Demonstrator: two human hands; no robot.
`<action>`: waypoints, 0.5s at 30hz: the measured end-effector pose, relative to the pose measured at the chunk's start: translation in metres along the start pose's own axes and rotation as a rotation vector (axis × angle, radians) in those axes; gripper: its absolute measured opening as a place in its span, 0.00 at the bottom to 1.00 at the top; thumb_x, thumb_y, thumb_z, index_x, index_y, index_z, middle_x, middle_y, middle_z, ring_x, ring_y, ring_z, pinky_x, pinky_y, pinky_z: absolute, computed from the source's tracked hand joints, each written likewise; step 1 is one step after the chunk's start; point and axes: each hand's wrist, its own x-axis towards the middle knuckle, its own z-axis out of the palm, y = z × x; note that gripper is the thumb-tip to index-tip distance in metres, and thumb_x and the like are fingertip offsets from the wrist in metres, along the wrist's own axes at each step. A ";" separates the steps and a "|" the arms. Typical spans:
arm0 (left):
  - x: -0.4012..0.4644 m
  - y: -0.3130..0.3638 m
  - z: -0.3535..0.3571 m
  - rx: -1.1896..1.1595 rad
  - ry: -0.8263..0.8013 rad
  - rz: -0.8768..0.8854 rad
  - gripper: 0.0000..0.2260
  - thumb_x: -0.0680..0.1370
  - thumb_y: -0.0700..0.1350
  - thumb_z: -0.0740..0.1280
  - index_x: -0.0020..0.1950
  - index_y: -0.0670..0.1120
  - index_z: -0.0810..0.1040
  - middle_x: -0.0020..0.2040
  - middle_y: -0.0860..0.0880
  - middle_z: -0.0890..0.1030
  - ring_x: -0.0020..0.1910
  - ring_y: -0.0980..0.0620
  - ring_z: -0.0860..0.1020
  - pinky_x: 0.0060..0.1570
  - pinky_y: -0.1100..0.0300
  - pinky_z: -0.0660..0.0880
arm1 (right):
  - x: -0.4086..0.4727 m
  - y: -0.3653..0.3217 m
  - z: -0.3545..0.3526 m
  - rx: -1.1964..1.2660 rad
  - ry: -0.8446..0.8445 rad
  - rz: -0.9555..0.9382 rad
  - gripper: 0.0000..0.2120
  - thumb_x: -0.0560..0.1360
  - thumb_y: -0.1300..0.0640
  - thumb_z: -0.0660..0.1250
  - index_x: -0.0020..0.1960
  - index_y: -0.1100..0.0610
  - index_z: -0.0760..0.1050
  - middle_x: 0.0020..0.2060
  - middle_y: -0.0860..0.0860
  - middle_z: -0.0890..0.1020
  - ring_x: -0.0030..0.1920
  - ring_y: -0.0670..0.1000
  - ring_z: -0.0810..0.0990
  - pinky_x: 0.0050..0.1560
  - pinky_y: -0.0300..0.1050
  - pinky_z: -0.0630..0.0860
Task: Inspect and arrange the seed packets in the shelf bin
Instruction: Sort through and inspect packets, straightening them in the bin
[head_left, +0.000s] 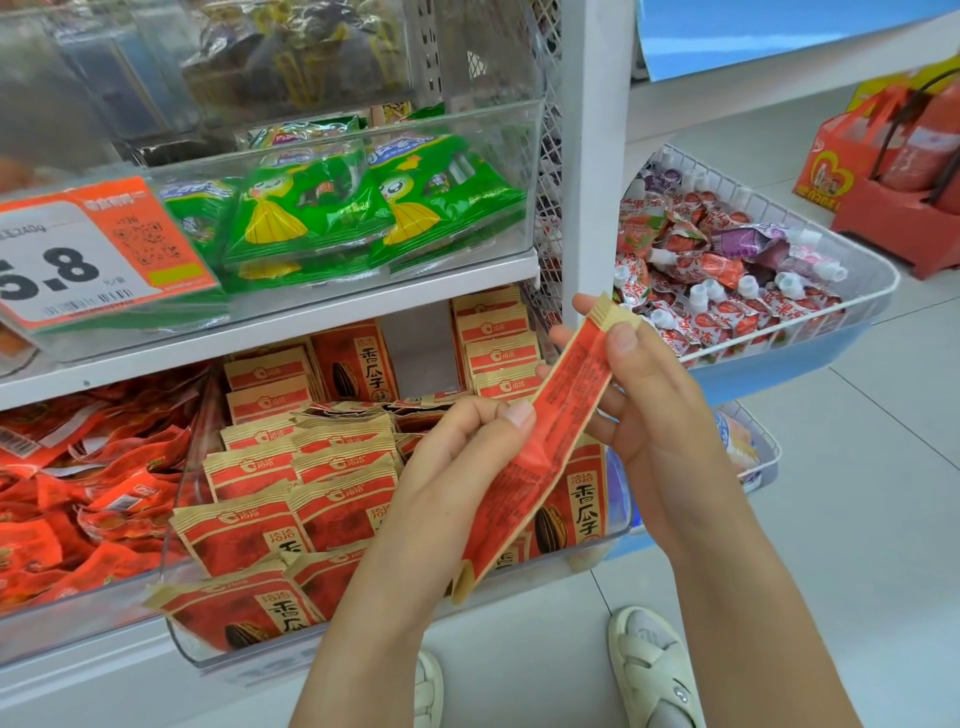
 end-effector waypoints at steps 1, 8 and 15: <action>-0.001 -0.001 -0.001 -0.010 -0.009 0.003 0.10 0.63 0.54 0.65 0.36 0.48 0.75 0.25 0.56 0.78 0.25 0.65 0.75 0.27 0.75 0.69 | 0.000 0.000 -0.001 0.004 0.008 0.001 0.11 0.73 0.45 0.63 0.50 0.42 0.81 0.47 0.48 0.85 0.47 0.48 0.83 0.46 0.40 0.80; -0.004 -0.010 -0.023 0.038 -0.160 0.010 0.10 0.65 0.63 0.69 0.37 0.58 0.80 0.43 0.57 0.84 0.40 0.57 0.82 0.41 0.62 0.75 | 0.002 -0.003 -0.006 0.116 0.106 0.059 0.17 0.70 0.41 0.63 0.54 0.47 0.79 0.52 0.58 0.83 0.50 0.55 0.82 0.48 0.46 0.81; -0.013 -0.007 -0.037 0.126 -0.274 0.048 0.28 0.67 0.59 0.69 0.50 0.36 0.71 0.58 0.54 0.83 0.59 0.56 0.80 0.60 0.62 0.75 | 0.006 -0.003 -0.018 0.153 0.278 -0.007 0.25 0.73 0.38 0.65 0.65 0.49 0.76 0.51 0.52 0.81 0.52 0.52 0.84 0.50 0.45 0.82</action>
